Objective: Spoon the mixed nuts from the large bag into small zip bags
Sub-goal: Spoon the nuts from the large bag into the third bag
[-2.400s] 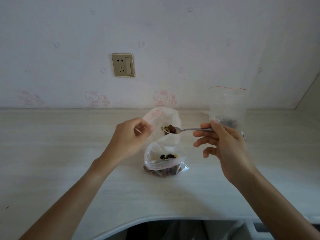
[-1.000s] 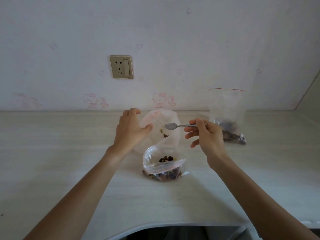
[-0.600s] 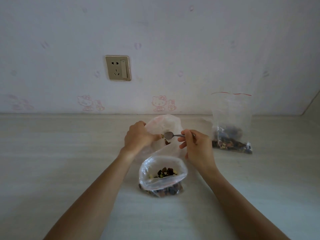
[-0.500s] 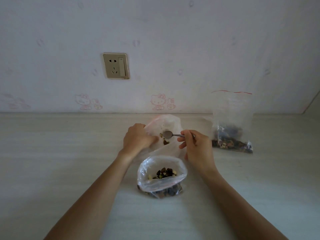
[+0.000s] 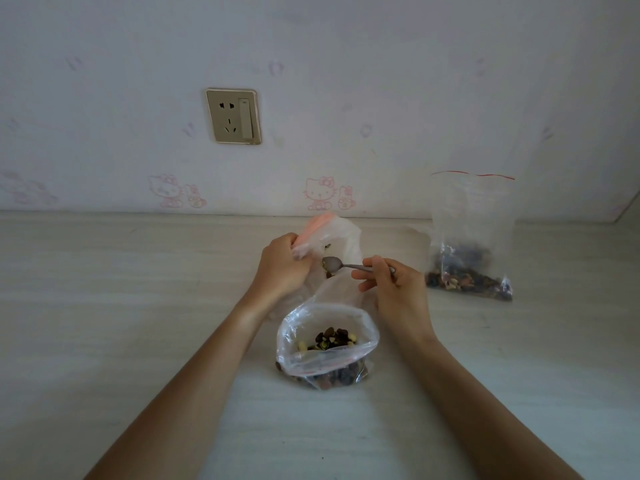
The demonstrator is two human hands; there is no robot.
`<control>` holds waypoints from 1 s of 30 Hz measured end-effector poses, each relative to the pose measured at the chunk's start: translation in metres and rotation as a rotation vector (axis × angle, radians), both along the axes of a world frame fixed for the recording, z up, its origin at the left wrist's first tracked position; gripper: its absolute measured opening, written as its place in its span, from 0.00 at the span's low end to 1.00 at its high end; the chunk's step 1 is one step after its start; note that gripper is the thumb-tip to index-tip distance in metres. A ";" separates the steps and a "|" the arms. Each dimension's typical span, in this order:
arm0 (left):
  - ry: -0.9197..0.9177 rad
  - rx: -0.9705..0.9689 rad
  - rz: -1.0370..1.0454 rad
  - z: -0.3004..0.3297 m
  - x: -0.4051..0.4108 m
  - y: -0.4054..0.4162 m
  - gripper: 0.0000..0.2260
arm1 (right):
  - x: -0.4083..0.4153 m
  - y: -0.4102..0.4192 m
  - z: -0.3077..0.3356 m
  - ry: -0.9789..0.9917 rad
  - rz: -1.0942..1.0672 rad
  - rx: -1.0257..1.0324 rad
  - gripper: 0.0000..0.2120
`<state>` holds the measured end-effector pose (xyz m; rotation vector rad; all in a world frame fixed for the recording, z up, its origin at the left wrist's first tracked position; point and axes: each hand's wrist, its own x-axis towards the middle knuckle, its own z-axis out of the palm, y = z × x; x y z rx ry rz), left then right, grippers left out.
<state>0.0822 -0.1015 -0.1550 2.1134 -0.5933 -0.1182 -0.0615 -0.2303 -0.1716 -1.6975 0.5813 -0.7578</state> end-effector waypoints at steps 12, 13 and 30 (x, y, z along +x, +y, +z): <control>0.082 -0.050 0.051 -0.002 0.000 -0.001 0.06 | -0.001 -0.004 0.010 -0.046 -0.099 0.240 0.17; 0.069 -0.043 0.051 -0.002 0.000 -0.002 0.05 | -0.002 -0.004 0.010 -0.061 -0.107 0.224 0.17; 0.241 0.291 -0.027 0.042 0.020 0.000 0.45 | 0.002 -0.002 0.010 -0.034 -0.142 -0.051 0.15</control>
